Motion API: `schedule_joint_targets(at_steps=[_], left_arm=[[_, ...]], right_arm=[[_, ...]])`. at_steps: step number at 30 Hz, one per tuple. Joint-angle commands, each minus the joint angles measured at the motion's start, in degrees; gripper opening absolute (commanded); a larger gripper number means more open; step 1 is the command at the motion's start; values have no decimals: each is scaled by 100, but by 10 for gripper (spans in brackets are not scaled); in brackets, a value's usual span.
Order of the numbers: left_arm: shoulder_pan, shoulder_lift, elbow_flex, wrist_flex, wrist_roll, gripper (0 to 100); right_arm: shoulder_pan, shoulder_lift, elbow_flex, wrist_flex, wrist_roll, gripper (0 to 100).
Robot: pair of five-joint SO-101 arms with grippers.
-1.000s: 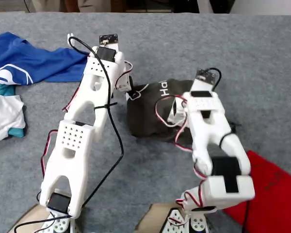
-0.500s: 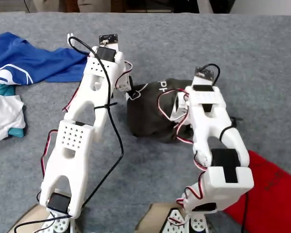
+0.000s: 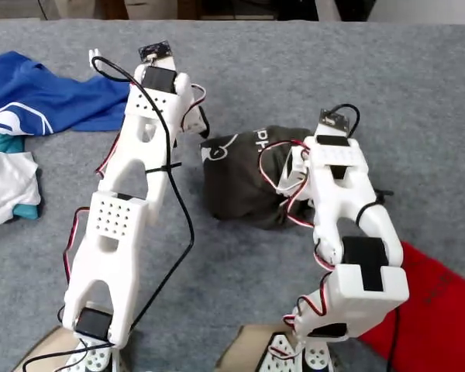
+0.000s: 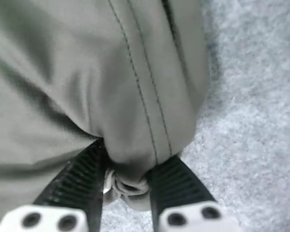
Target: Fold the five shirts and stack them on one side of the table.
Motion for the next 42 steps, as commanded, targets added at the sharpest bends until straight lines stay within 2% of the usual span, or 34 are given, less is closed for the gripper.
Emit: schedule_joint_targets(at_steps=[1, 12, 26, 28, 32, 37, 42], left_arm=[[18, -84, -237, 79, 448, 237], [396, 523, -35, -88, 1319, 237], [844, 1059, -9, -316, 1327, 228], [870, 1086, -18, -404, 1327, 178], [844, 1059, -290, -527, 1292, 9], [870, 1033, -1327, -158, 1310, 19], [1169, 1033, -2198, 70, 1319, 17]], right_arm=[[233, 119, 13, 114, 44, 4], [224, 119, 13, 70, 44, 4], [189, 119, 40, -141, 44, 4], [189, 119, 31, -141, 44, 4], [198, 119, 40, -88, 44, 4], [242, 13, -40, 141, 35, 4], [382, -1165, -163, 914, 114, 4]])
